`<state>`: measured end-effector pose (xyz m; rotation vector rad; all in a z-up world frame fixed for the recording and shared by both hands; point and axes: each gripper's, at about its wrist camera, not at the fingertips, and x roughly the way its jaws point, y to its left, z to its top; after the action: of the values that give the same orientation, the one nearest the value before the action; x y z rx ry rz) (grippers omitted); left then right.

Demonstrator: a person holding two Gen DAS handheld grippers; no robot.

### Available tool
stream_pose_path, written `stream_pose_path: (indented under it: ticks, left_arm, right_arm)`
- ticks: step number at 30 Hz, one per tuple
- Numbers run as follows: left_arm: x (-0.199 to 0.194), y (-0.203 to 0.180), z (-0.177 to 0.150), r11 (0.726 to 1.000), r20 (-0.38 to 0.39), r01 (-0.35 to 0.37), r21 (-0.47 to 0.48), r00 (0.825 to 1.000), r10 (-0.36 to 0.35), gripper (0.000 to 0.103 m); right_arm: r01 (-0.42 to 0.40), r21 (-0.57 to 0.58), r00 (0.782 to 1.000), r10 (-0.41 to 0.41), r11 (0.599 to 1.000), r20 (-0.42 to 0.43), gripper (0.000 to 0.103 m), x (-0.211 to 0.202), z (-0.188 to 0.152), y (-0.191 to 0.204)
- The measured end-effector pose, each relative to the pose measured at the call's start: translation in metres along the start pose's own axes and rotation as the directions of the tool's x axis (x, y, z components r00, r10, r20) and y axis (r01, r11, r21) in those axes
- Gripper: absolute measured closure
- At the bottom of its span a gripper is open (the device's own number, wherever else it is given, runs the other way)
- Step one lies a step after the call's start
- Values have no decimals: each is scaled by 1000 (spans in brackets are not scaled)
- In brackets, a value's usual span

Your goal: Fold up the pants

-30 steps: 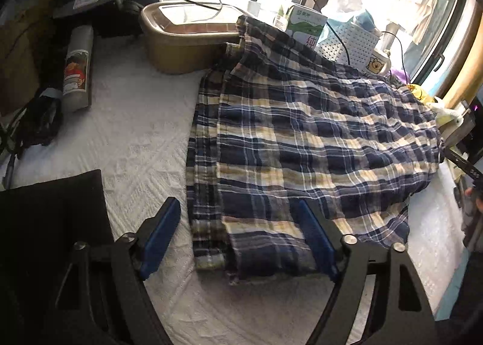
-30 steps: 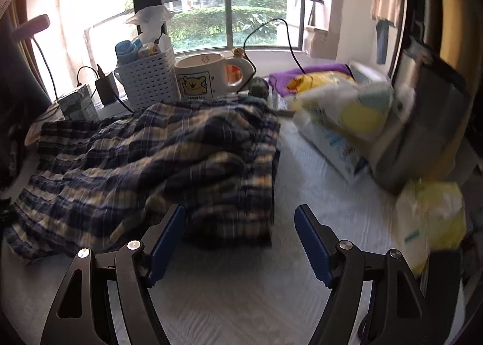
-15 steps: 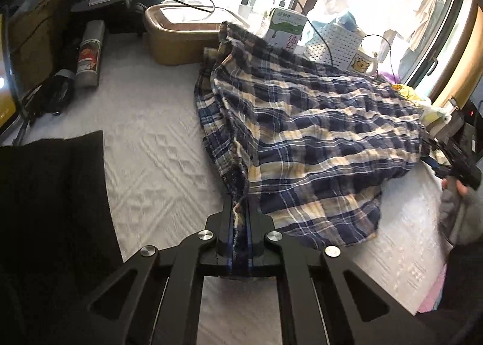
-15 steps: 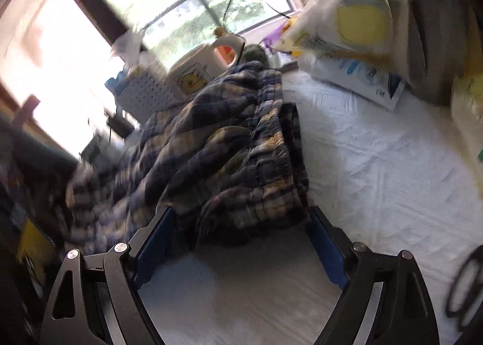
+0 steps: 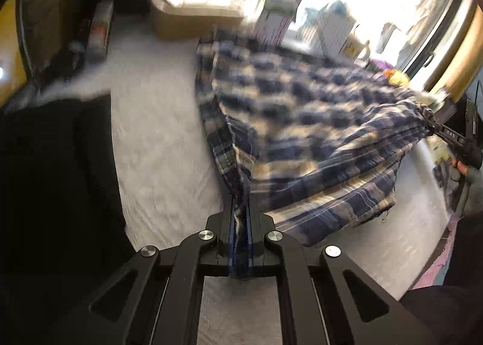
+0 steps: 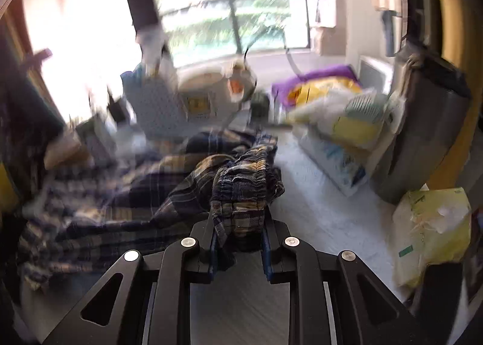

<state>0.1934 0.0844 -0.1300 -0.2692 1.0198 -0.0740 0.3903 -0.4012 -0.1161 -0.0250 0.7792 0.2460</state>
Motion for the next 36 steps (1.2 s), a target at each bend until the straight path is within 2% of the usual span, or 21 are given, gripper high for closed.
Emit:
stream_pose_path:
  ticks: [2, 4, 6, 8, 11, 13, 14, 15, 19, 21, 22, 24, 25, 26, 27, 28, 29, 32, 36]
  left_arm:
    - [-2, 6, 0, 1000, 10, -2, -28, 1000, 3, 92]
    - [-7, 15, 3, 998, 19, -17, -64, 1000, 19, 92]
    - [-13, 25, 8, 995, 22, -64, -70, 998, 66, 92]
    - [-21, 34, 18, 993, 42, -99, -58, 994, 102, 92]
    - [-33, 32, 45, 991, 103, -134, 2, 986, 133, 91]
    - [-34, 24, 62, 991, 146, -124, 58, 983, 114, 77]
    - [-31, 16, 76, 989, 178, -114, 97, 979, 95, 63]
    - [-28, 13, 83, 987, 194, -107, 118, 978, 83, 58]
    - [13, -9, 122, 980, 199, -62, 190, 980, 23, 58]
    - [37, -16, 139, 975, 191, -57, 216, 982, 15, 58]
    - [44, -18, 143, 973, 187, -55, 226, 982, 13, 58]
    - [69, -18, 156, 971, 175, -78, 228, 984, 38, 58]
    - [78, -16, 161, 969, 169, -97, 226, 984, 59, 58]
    - [84, -16, 164, 968, 166, -119, 219, 983, 83, 58]
    - [92, -13, 168, 969, 162, -138, 206, 981, 106, 63]
    - [98, -10, 171, 970, 159, -138, 198, 982, 107, 73]
    - [101, -8, 171, 971, 155, -134, 198, 982, 104, 102]
    - [106, -5, 171, 967, 166, -140, 213, 980, 105, 101]
    - [98, 1, 174, 953, 229, -216, 214, 959, 166, 101]
  right_arm:
    - [41, -16, 997, -42, 999, -69, 79, 20, -13, -4]
    - [84, 6, 993, -83, 996, -87, 65, 26, -24, -10]
    - [127, 21, 990, -125, 992, -62, 36, 19, -26, -15]
    - [163, 42, 986, -162, 986, -29, 23, 6, -25, -21]
    - [203, 21, 979, -203, 979, 26, 23, -10, -20, -23]
    - [221, 2, 973, -221, 975, 70, 23, -19, -16, -16]
    - [221, -7, 971, -220, 975, 97, 23, -22, -12, -12]
    - [210, -14, 972, -207, 978, 114, 23, -21, -10, -6]
    - [169, -55, 978, -161, 984, 136, 24, -15, 1, 12]
    - [141, -87, 982, -127, 986, 142, 38, -10, 5, 24]
    - [123, -98, 984, -109, 988, 138, 41, -5, 8, 31]
    - [88, -111, 989, -73, 990, 130, 54, 5, 11, 38]
    - [73, -116, 991, -60, 991, 117, 57, 12, 13, 42]
    - [61, -120, 993, -48, 991, 106, 59, 18, 14, 46]
    - [54, -122, 994, -42, 991, 101, 59, 19, 14, 48]
    - [45, -127, 995, -33, 991, 92, 59, 25, 16, 52]
    - [38, -133, 996, -28, 990, 80, 59, 31, 18, 55]
    - [20, -135, 1000, -17, 991, 22, 59, 50, 18, 58]
    - [8, -131, 1000, -6, 991, 16, 59, 58, 18, 67]
